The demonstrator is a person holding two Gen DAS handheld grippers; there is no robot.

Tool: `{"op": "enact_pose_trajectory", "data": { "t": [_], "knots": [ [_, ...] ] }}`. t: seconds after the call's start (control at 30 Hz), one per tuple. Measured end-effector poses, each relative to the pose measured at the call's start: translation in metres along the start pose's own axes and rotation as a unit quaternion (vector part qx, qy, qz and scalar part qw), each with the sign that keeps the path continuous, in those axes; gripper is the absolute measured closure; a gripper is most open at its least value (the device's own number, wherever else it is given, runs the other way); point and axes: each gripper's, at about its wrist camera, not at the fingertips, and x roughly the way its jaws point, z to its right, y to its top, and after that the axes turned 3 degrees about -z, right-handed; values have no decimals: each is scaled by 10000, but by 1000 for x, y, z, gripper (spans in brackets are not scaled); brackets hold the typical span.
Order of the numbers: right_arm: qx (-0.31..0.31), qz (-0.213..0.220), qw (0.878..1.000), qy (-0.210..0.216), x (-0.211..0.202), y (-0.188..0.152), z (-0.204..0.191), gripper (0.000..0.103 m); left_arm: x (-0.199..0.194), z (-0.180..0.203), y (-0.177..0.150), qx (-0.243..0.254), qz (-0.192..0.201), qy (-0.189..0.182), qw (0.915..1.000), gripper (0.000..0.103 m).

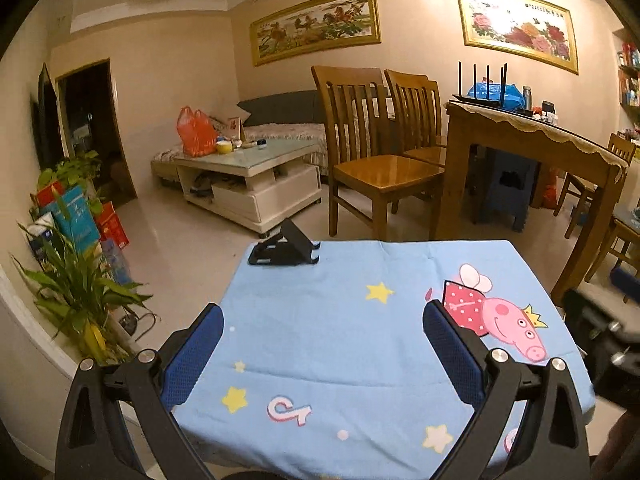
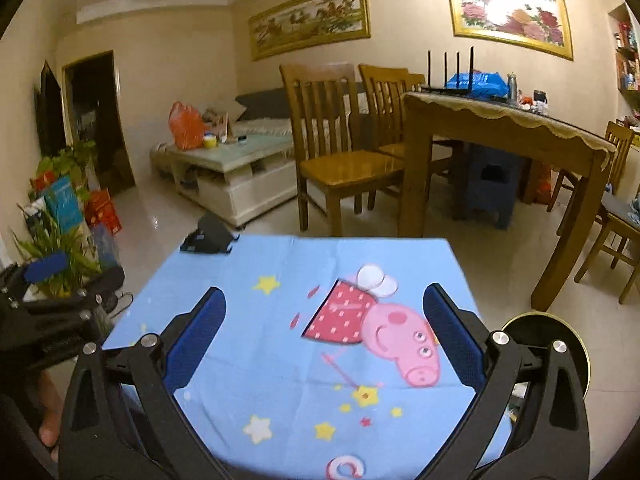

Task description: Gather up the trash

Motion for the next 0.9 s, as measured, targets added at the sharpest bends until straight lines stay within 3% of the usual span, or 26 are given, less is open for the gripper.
{"op": "enact_pose_trajectory", "data": {
  "t": [0.1,0.37,0.9],
  "knots": [
    [-1,5,10000,17,0,-3,-6,6,-4,3,-3,108,82,111,9998,7],
    [87,-50,9998,-183,4,-6,-1,6,-10,2,-3,68,137,-72,9999,7],
    [76,-127,9998,-131,3,-11,-4,6,-12,0,-3,73,194,-108,9997,7]
  ]
}}
